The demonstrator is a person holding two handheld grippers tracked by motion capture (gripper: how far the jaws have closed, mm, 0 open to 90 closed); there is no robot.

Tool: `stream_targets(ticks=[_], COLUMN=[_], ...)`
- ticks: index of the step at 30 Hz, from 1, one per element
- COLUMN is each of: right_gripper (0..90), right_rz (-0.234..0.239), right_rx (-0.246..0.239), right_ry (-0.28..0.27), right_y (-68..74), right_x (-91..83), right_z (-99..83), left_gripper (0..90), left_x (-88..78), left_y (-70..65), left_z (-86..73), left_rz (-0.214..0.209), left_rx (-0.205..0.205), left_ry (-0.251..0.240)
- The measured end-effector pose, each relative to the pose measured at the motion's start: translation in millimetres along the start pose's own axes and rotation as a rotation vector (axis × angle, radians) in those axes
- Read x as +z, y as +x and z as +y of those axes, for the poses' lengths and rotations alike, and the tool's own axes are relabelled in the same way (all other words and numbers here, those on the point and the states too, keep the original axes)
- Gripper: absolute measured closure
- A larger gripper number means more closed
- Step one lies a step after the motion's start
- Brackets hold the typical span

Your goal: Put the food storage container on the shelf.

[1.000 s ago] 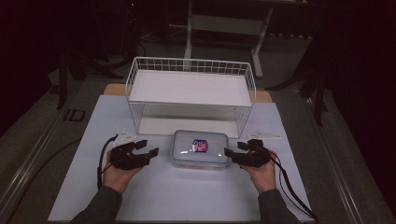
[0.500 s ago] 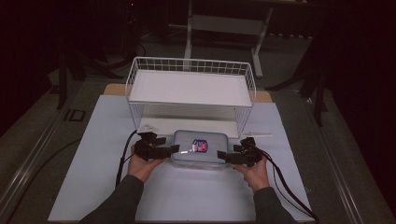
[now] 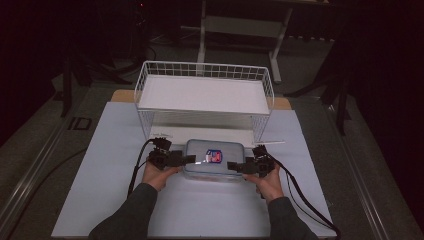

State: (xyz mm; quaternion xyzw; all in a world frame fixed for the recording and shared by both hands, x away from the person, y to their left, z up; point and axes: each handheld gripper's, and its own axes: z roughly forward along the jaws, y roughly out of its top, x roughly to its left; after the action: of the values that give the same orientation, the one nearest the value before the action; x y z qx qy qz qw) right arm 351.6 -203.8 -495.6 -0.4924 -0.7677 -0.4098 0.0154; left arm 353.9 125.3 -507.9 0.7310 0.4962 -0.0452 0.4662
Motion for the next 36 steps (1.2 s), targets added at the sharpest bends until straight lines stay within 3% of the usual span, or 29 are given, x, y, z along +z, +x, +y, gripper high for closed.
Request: stream_targets(ticks=[4, 6, 9, 11, 15, 19, 22, 25, 27, 32, 36], right_gripper=[10.3, 10.3, 9.5, 9.8, 11.7, 19.7, 25.6, 37.5, 41.2, 46.5, 47.7], right_rz=[0.013, 0.03, 0.064, 0.057, 0.061, 0.089, 0.097, 0.124, 0.138, 0.173, 0.189], right_rx=[0.028, 0.051, 0.08, 0.07, 0.083, 0.108, 0.101, 0.106, 0.1, 0.092, 0.08], right_ry=[0.008, 0.016, 0.041, 0.035, 0.036, 0.018, 0.01, -0.007, -0.012, -0.031, -0.033], right_y=[-3.1, -5.5, -8.1, -7.3, -7.6, -11.6, -11.4, -11.9, -11.2, -11.3, -11.3], right_x=[1.7, 3.2, 6.3, 5.4, 4.7, -1.6, -7.7, -19.5, -24.5, -32.1, -34.7], right_z=[1.8, 2.9, 3.2, 3.1, 2.1, -1.6, -4.2, -8.7, -11.6, -19.3, -21.5], left_gripper=[20.6, 20.7, 18.4, 18.1, 20.4, 26.0, 29.9, 35.9, 38.1, 42.3, 44.7], left_x=[5.1, 8.0, 11.0, 11.1, 9.6, 3.7, -2.7, -10.7, -18.3, -25.6, -30.5], left_y=[-1.1, 2.4, 1.5, 1.3, 1.5, 1.8, -3.3, -7.1, -11.7, -15.2, -13.9], left_z=[0.6, 0.7, 1.3, 1.4, 1.4, -1.3, -6.3, -10.2, -14.3, -19.1, -24.7], left_rz=[-0.008, -0.046, -0.049, -0.048, -0.049, -0.056, -0.046, -0.052, -0.056, -0.061, -0.091], left_rx=[-0.021, -0.058, -0.07, -0.07, -0.082, -0.109, -0.092, -0.07, -0.036, -0.004, 0.005], left_ry=[0.011, 0.022, 0.034, 0.035, 0.039, 0.012, -0.017, -0.023, -0.018, -0.011, -0.025])
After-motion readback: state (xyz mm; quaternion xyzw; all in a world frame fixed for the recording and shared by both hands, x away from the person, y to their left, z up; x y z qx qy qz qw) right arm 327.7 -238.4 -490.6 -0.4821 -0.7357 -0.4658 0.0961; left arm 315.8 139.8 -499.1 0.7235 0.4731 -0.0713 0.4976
